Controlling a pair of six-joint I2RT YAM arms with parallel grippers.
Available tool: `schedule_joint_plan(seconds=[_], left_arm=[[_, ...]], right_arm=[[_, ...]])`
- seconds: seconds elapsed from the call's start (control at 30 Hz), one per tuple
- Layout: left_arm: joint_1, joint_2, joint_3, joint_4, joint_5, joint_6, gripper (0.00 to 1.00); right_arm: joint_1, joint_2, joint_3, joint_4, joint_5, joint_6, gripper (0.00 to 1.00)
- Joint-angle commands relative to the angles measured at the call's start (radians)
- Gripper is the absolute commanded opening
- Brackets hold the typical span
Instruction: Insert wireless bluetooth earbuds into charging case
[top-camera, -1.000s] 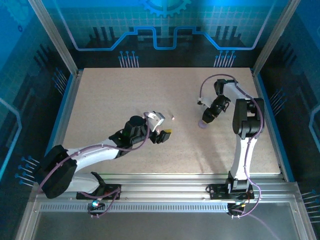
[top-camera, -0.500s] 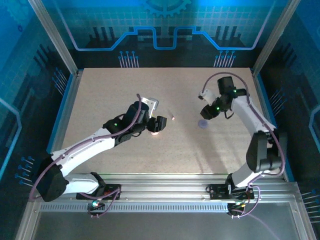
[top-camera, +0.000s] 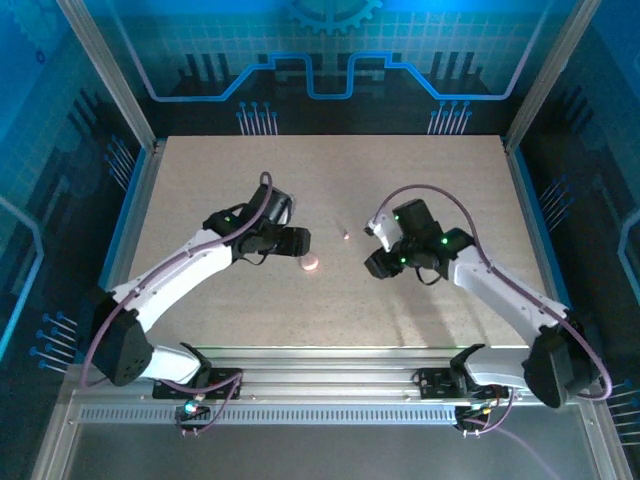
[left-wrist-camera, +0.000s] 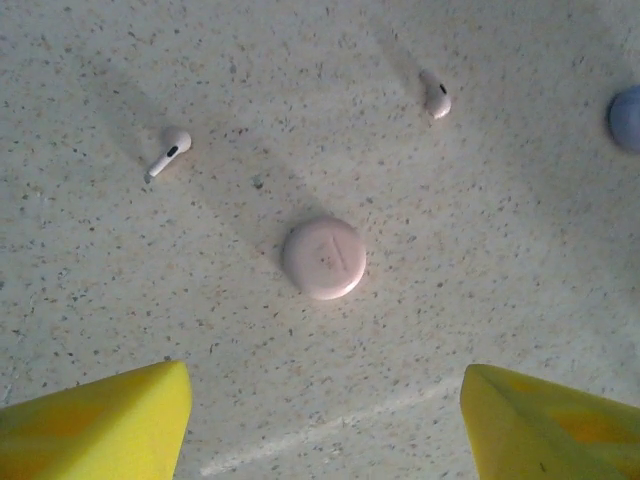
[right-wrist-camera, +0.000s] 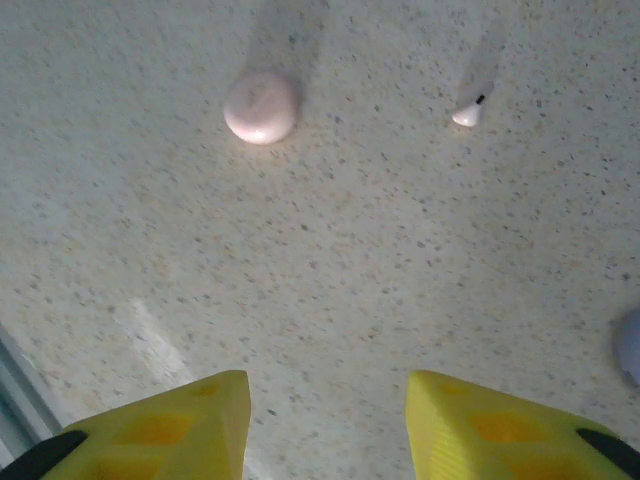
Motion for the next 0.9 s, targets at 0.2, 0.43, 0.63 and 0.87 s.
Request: schedule_joint_plan(seconds=[0.2, 0.43, 0.63, 0.87], left_arm=[[0.060, 0.102, 0.072, -0.055, 0.205, 0.852, 0.70], [0.112, 0.271, 0.114, -0.073, 0.301, 1.188, 0.73], [0.109, 0.389, 0.179, -0.066, 0.315, 1.278, 0.77], [0.105, 0.448, 0.205, -0.093, 0.337, 1.347, 0.78]], right_arm=[[0.016, -0.167, -0.104, 0.077, 0.096, 0.163, 0.46], [0.016, -0.195, -0.144, 0.179, 0.105, 0.193, 0.46], [0.016, -0.181, -0.180, 0.272, 0.114, 0.235, 0.46], [0.015, -0.140, -0.169, 0.302, 0.121, 0.210, 0.46]])
